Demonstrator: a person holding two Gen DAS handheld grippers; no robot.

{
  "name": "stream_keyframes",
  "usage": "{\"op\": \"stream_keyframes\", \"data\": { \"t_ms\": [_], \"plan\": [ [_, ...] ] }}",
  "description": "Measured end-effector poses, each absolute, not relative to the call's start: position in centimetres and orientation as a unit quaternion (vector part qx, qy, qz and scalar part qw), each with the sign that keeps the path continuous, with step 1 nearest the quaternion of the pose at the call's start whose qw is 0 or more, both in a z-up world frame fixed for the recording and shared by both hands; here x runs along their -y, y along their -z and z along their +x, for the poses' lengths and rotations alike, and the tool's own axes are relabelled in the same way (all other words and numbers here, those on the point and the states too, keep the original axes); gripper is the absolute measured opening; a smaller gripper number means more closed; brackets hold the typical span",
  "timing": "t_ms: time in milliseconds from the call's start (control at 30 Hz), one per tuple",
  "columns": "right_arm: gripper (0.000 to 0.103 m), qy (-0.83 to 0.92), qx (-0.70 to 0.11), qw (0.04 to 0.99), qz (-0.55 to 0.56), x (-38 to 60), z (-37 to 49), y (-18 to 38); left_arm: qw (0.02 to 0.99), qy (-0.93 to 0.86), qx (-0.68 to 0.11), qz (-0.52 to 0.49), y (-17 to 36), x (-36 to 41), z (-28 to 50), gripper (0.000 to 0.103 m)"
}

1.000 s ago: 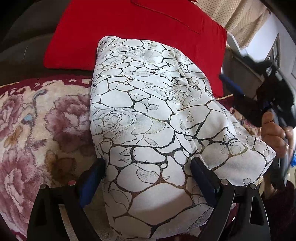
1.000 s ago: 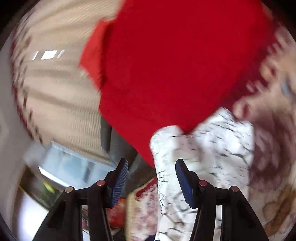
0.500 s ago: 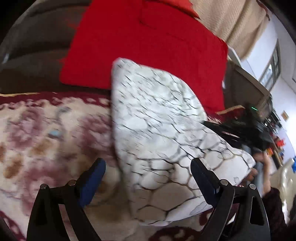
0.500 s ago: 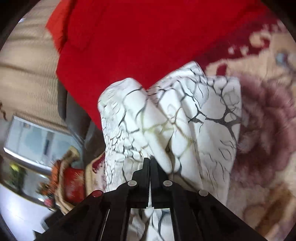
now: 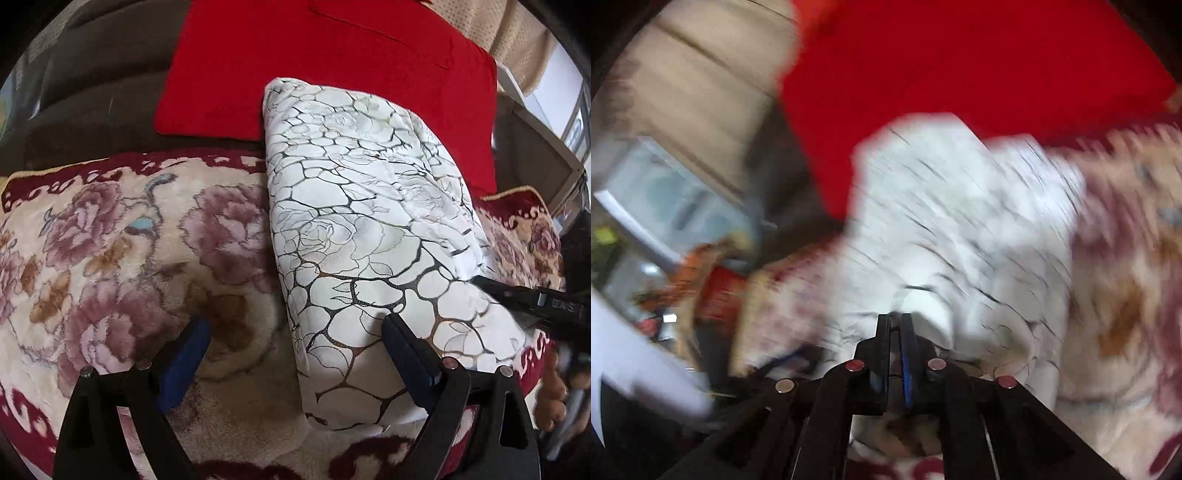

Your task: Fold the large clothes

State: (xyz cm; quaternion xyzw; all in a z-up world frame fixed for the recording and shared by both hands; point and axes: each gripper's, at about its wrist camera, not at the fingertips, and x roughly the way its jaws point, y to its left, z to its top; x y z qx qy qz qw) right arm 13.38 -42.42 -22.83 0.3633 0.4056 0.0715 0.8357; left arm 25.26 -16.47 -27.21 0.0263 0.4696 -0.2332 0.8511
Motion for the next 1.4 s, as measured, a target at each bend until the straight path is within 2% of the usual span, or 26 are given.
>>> {"op": "stream_keyframes", "data": {
  "t_ms": [100, 267, 333, 567, 800, 1400],
  "plan": [
    [0.001, -0.092, -0.393, 0.815, 0.416, 43.9, 13.4, 23.9, 0.855, 0.238, -0.459, 0.04, 26.2, 16.4, 24.8, 0.093],
    [0.003, -0.074, -0.384, 0.842, 0.372, 42.5, 13.3, 23.2, 0.877, 0.208, -0.426, 0.077, 24.6, 16.2, 23.1, 0.093],
    [0.008, -0.072, -0.36, 0.855, 0.367, 42.3, 12.2, 22.0, 0.883, 0.202, -0.415, 0.089, 24.3, 16.3, 22.7, 0.094],
    [0.008, -0.088, -0.27, 0.893, 0.35, 41.6, 10.0, 18.3, 0.893, 0.187, -0.39, 0.125, 23.7, 17.0, 21.8, 0.094],
    [0.006, -0.051, -0.371, 0.859, 0.349, 41.5, 13.3, 22.1, 0.895, 0.173, -0.387, 0.137, 24.5, 17.4, 22.6, 0.094],
    [0.006, -0.074, -0.366, 0.852, 0.366, 42.3, 13.2, 22.6, 0.894, 0.16, -0.389, 0.156, 25.7, 18.4, 22.9, 0.094]
  ]
}}
